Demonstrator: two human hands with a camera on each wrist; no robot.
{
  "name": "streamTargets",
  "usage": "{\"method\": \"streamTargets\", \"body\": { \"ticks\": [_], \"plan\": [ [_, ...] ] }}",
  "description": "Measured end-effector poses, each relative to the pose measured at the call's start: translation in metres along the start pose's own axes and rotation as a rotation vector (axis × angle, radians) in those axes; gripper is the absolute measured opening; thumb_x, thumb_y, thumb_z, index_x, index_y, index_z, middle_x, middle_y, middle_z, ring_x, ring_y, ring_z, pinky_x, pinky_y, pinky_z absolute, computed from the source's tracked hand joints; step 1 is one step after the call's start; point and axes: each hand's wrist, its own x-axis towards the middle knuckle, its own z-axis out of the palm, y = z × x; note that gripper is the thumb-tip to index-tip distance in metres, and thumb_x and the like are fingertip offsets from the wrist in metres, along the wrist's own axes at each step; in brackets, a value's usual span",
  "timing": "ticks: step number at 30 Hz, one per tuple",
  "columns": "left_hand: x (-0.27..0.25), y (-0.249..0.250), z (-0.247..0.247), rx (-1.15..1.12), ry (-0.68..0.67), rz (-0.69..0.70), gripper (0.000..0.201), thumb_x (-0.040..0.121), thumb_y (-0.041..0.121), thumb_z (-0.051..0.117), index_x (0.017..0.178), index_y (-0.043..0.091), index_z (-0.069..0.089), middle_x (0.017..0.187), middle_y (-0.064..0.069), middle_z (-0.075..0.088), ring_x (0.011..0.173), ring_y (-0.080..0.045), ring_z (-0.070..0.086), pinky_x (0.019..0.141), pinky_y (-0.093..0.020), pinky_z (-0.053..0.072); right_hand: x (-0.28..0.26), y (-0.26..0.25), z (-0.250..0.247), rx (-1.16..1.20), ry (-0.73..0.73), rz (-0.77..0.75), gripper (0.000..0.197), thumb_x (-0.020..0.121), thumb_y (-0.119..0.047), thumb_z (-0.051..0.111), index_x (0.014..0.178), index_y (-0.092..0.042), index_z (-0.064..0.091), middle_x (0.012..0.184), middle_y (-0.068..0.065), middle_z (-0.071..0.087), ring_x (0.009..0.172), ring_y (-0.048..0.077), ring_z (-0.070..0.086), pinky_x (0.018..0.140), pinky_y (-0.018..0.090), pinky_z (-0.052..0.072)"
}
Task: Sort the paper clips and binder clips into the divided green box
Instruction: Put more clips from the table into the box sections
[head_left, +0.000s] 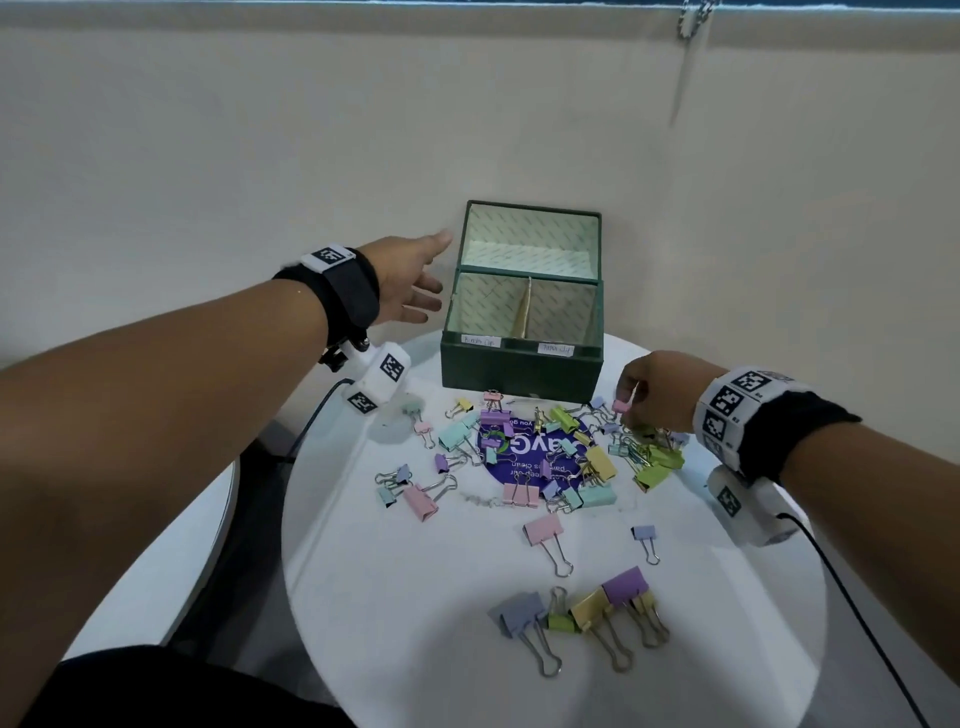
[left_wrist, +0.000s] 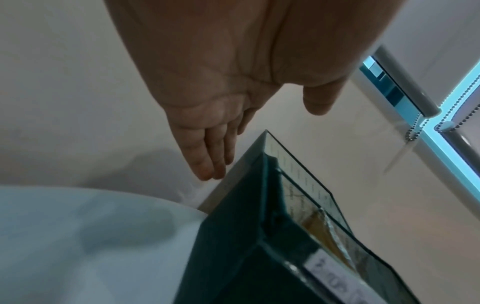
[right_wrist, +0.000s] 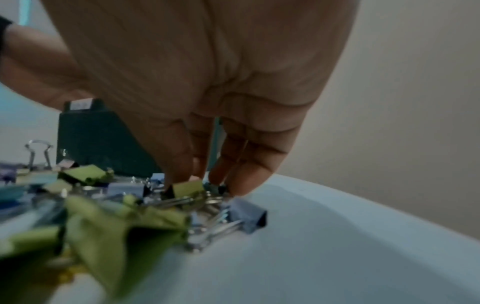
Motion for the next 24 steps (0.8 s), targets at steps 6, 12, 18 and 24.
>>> {"method": "streamTargets", "body": {
  "ticks": [6, 12, 18, 24],
  "plan": [
    [-0.024, -0.022, -0.009, 0.808, -0.181, -0.110, 0.023, 0.088, 0.005, 0.059, 0.100, 0.017, 0.074, 0.105, -0.007, 0.074, 0.096, -0.021, 0.071, 0.082, -0.036, 0.059, -0.003, 0.012, -0.014, 0.261, 0.036, -0.078, 0.019, 0.083, -0.013, 0.073, 0.069, -0.017, 0.061, 0.064, -0.014, 0.067, 0.068, 0.008, 0.060, 0.068, 0.026, 0.046],
    [-0.056, -0.048, 0.010, 1.385, -0.413, 0.207, 0.033, 0.079, 0.031, 0.080, 0.108, 0.037, 0.066, 0.102, 0.018, 0.061, 0.091, -0.006, 0.061, 0.084, -0.025, 0.051, -0.012, 0.017, -0.038, 0.903, 0.221, -0.018, 0.014, 0.087, -0.004, 0.073, 0.088, -0.007, 0.060, 0.091, 0.012, 0.075, 0.081, 0.020, 0.073, 0.076, 0.035, 0.060],
    [-0.063, -0.054, 0.013, 1.462, -0.384, 0.272, 0.006, 0.080, 0.025, 0.071, 0.079, 0.030, 0.069, 0.076, 0.016, 0.066, 0.077, -0.008, 0.063, 0.069, -0.020, 0.050, -0.009, -0.017, -0.054, 0.748, 0.354, -0.156, 0.014, 0.089, -0.010, 0.070, 0.092, -0.015, 0.057, 0.082, 0.003, 0.070, 0.073, 0.017, 0.069, 0.067, 0.029, 0.056],
    [-0.066, 0.012, 0.005, 0.918, -0.173, 0.412, 0.006, 0.083, 0.029, 0.077, 0.081, 0.028, 0.072, 0.080, 0.013, 0.074, 0.068, -0.004, 0.069, 0.075, -0.026, 0.055, 0.006, -0.076, -0.055, 0.710, 0.468, -0.303, 0.015, 0.089, -0.019, 0.071, 0.098, -0.020, 0.058, 0.079, -0.003, 0.062, 0.064, 0.011, 0.059, 0.059, 0.024, 0.054]
  ]
}}
